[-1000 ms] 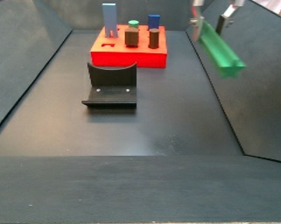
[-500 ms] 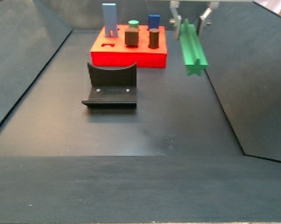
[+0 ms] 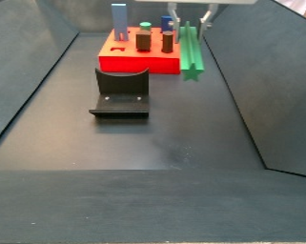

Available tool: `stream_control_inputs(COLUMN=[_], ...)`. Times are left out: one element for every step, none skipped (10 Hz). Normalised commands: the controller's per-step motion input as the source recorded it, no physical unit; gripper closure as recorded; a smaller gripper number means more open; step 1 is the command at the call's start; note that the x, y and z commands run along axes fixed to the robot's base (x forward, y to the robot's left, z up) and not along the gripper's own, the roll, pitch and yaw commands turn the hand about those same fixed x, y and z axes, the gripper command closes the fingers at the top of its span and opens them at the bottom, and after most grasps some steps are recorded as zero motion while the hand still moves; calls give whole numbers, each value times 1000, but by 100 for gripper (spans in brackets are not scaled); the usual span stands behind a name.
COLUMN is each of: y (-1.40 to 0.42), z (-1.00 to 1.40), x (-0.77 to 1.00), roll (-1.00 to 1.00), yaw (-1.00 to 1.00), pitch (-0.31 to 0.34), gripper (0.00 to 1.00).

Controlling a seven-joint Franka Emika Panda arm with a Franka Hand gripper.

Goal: Pick up the star object. Move up. Place the star object on the fixture. Regrasp the star object. Move to above the board. Insert the star object.
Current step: Place the star object on the fixture.

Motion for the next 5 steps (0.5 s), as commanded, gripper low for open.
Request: stream_control_inputs(y=[-11, 5, 20, 21, 27], z=[196, 206, 169, 144, 109], x=[1000, 1000, 1000, 1000, 1000], roll=[-1000, -1000, -1000, -1000, -1000], yaw=[127, 119, 102, 96, 81], pitch=[-65, -60, -34, -25, 2], gripper=[100, 100, 100, 100, 100])
